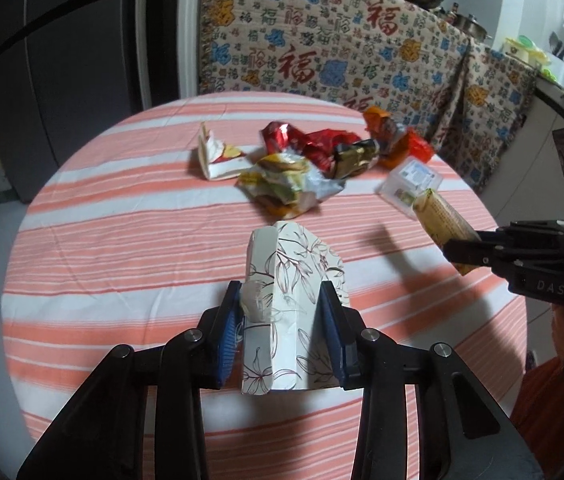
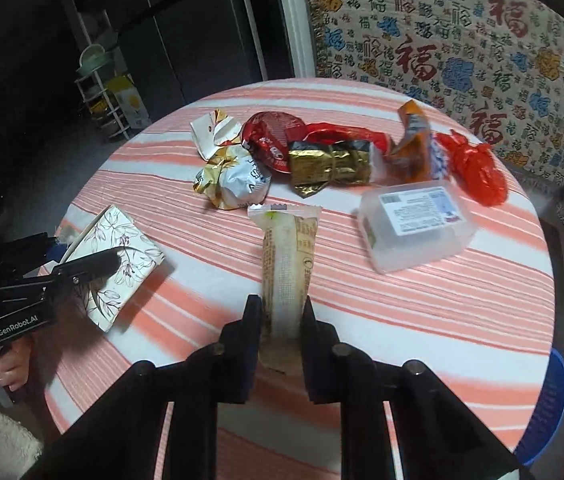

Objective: Collect trash

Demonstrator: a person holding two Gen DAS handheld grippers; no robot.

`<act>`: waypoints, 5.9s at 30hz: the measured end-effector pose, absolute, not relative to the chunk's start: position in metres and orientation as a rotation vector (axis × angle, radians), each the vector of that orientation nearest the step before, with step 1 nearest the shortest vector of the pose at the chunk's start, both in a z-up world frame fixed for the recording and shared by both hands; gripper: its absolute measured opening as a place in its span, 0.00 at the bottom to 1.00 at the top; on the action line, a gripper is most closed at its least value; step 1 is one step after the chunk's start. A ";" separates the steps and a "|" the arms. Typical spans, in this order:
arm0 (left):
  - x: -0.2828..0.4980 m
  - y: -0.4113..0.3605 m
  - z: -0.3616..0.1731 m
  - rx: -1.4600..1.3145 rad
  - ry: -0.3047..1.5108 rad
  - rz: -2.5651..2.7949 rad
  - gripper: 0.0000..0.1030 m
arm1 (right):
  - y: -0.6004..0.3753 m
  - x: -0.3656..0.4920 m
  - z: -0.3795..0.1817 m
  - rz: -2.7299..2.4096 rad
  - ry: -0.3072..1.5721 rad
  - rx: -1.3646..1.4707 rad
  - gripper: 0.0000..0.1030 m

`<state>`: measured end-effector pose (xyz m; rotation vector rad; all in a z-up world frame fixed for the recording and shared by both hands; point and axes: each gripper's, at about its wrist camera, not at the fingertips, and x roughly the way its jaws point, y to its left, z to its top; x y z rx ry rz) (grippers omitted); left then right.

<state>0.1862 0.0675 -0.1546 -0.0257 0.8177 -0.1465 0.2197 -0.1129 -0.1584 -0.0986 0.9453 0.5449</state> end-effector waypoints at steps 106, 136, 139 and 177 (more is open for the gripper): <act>0.197 0.016 -0.192 0.048 0.863 -0.054 0.93 | -0.203 0.183 -0.175 0.189 0.859 -0.074 0.77; 0.286 0.046 -0.206 0.081 0.925 -0.084 1.00 | -0.151 0.269 -0.206 0.160 0.925 -0.062 1.00; 0.281 0.041 -0.195 0.043 0.886 -0.136 0.99 | -0.151 0.269 -0.206 0.160 0.925 -0.062 1.00; 0.274 0.064 -0.170 -0.002 0.807 -0.128 0.41 | -0.155 0.266 -0.206 0.178 0.914 -0.030 1.00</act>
